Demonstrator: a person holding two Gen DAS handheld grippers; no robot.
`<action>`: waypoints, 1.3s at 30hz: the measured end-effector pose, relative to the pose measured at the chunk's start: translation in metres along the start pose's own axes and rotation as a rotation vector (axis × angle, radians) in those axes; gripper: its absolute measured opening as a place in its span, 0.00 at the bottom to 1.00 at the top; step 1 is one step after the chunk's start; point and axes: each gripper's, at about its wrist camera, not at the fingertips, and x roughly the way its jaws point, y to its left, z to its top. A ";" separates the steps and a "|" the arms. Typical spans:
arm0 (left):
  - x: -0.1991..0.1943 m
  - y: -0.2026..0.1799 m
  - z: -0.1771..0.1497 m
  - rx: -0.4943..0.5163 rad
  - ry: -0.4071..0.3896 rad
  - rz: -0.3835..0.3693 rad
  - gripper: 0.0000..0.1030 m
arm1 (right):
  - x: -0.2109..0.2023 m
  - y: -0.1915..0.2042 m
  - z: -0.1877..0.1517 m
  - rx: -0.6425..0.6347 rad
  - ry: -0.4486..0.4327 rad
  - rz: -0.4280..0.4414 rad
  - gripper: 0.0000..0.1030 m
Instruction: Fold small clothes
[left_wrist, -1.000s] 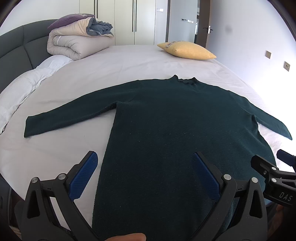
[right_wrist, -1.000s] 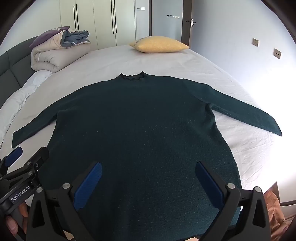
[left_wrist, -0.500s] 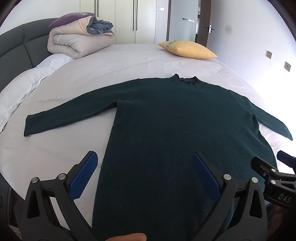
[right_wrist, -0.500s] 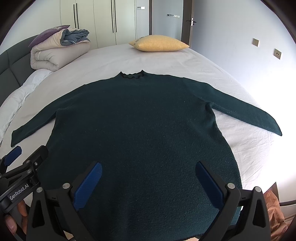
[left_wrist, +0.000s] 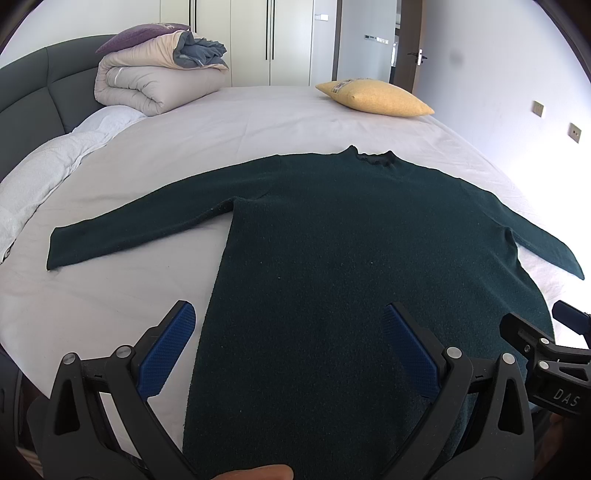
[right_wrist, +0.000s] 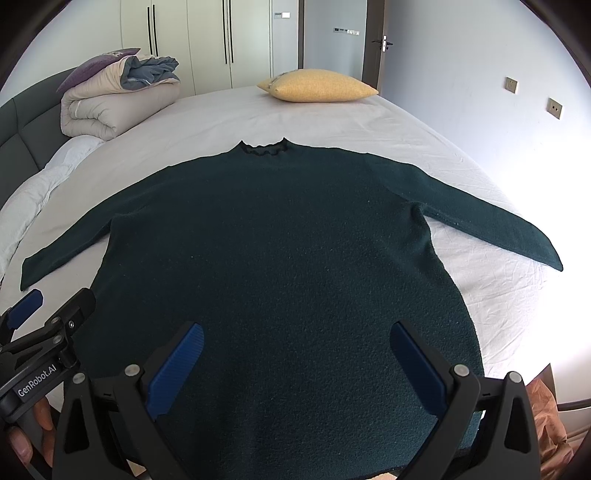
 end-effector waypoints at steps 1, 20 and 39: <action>0.000 0.000 0.000 0.000 0.000 0.000 1.00 | 0.000 0.000 0.000 0.000 0.000 0.000 1.00; 0.001 -0.001 -0.003 0.001 0.005 -0.003 1.00 | 0.001 0.001 -0.001 -0.002 0.003 -0.002 1.00; 0.001 -0.003 -0.006 0.002 0.008 -0.005 1.00 | 0.003 0.000 -0.006 -0.003 0.008 -0.007 1.00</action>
